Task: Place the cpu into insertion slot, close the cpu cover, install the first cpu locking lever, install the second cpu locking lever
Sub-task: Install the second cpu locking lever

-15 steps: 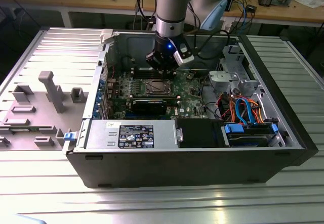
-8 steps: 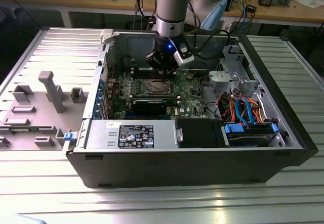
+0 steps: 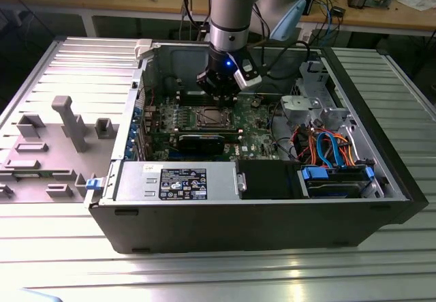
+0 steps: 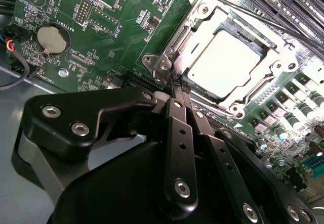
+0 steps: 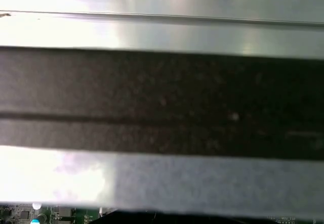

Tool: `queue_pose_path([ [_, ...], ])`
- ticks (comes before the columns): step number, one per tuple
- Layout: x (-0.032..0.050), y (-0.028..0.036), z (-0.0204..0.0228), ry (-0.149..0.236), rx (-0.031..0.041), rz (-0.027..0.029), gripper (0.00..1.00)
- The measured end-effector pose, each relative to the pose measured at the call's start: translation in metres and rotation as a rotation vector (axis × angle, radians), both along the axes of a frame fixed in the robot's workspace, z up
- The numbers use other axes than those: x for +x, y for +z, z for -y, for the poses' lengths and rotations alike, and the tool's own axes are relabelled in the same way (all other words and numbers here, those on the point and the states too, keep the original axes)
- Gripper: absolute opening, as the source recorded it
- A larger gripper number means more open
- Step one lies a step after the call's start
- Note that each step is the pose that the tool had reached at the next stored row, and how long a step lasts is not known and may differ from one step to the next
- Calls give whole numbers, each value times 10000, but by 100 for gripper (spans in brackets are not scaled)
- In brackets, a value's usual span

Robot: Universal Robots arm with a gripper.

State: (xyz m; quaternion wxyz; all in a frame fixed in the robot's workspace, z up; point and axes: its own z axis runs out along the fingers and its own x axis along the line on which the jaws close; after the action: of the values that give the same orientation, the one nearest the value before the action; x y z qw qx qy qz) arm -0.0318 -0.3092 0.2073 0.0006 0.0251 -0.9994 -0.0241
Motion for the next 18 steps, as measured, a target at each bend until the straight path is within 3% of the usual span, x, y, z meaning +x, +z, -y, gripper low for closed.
queue_pose_path([
  [7, 0, 0, 8, 0, 0, 0, 11],
  [18, 0, 0, 111, -1, 0, 0, 11],
])
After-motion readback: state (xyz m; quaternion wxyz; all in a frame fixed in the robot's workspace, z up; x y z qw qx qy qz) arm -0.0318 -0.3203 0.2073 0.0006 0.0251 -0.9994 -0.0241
